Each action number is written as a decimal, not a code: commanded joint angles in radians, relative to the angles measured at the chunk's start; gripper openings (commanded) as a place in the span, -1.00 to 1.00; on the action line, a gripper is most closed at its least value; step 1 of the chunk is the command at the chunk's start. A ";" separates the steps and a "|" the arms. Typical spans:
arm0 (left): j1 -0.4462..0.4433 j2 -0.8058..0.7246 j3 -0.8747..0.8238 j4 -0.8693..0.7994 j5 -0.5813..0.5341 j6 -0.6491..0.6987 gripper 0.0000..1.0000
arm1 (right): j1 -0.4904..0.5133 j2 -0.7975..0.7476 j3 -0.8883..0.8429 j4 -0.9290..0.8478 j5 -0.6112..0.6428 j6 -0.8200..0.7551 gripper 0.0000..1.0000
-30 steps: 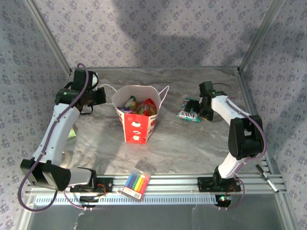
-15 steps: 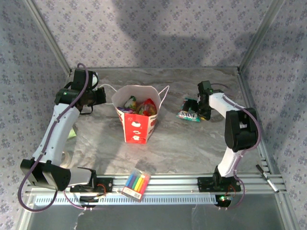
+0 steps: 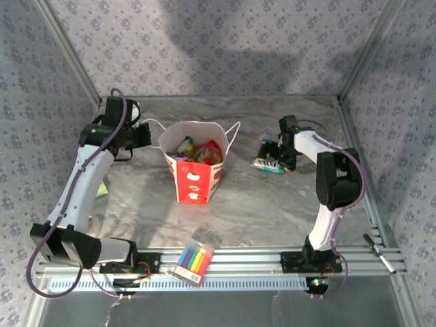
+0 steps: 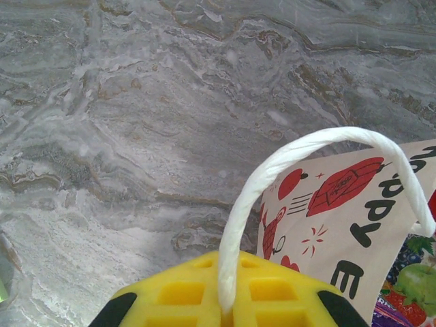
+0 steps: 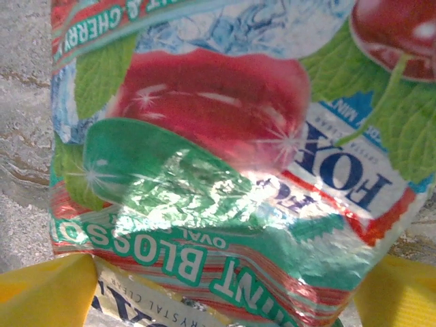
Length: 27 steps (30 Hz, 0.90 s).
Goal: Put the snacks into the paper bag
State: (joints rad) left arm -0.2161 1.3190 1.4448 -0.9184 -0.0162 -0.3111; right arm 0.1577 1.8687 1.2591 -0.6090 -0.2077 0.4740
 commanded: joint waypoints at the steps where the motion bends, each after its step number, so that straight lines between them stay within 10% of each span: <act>1: -0.005 0.004 0.040 -0.013 -0.001 0.014 -0.83 | 0.006 0.026 0.028 -0.012 -0.009 -0.019 0.85; 9: -0.005 -0.009 0.034 -0.015 -0.003 0.020 -0.82 | 0.017 0.024 0.027 -0.024 0.035 -0.017 0.42; 17: -0.005 -0.039 0.010 -0.013 -0.011 0.021 -0.83 | 0.020 -0.008 0.012 -0.050 0.064 -0.031 -0.45; 27: -0.004 -0.076 -0.007 -0.009 -0.011 0.024 -0.83 | 0.038 -0.097 0.008 -0.095 0.091 -0.040 -0.74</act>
State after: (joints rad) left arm -0.2161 1.2724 1.4445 -0.9207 -0.0166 -0.3031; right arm 0.1864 1.8263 1.2659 -0.6373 -0.1558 0.4469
